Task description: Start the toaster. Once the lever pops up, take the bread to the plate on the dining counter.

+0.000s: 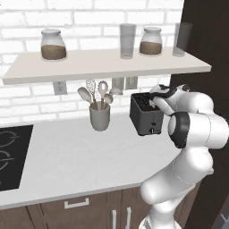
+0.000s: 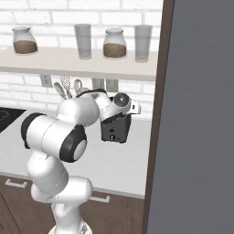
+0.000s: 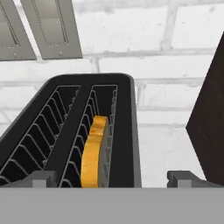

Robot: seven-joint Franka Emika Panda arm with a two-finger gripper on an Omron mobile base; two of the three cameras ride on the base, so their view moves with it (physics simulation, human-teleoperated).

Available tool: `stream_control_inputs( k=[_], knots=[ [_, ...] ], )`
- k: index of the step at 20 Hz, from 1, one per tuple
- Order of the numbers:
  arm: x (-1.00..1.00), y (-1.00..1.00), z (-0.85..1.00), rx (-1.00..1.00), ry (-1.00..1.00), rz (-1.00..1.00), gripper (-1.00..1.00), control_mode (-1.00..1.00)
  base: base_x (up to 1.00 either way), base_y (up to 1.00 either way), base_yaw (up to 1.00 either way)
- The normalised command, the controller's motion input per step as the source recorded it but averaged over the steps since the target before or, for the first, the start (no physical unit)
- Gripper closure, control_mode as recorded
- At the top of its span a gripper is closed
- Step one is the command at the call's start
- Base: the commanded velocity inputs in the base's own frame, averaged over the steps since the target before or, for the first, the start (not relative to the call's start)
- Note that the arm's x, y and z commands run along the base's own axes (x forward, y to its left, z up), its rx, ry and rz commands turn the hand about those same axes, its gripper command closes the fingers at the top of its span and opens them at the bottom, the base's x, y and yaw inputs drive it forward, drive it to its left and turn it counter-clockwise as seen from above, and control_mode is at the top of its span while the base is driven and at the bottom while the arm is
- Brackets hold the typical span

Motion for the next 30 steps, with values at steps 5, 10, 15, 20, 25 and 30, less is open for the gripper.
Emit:
stream_control_inputs(
  k=[5, 10, 15, 20, 25, 30],
  knots=[
    [0.14, 0.0, -0.01, 0.0, -0.02, 0.0, -1.0, -1.0, 0.0, 0.0, 0.0],
    [0.08, 0.0, 0.0, 0.0, 0.0, 0.0, -1.0, -1.0, 0.0, 0.0, 0.0],
    [0.0, 0.0, 0.0, 0.0, 0.0, 0.0, -1.0, -1.0, 0.0, 0.0, 0.0],
    [0.0, 0.13, 0.0, 0.0, 0.0, 0.0, -1.0, -1.0, 0.0, 0.0, 0.0],
    [0.0, 0.24, 0.0, 0.0, 0.0, 0.0, -1.0, -1.0, 0.0, 0.0, 0.0],
    [0.0, 0.12, 0.0, 0.0, 0.0, 0.0, -1.0, -1.0, 0.0, 0.0, 0.0]
  ],
)
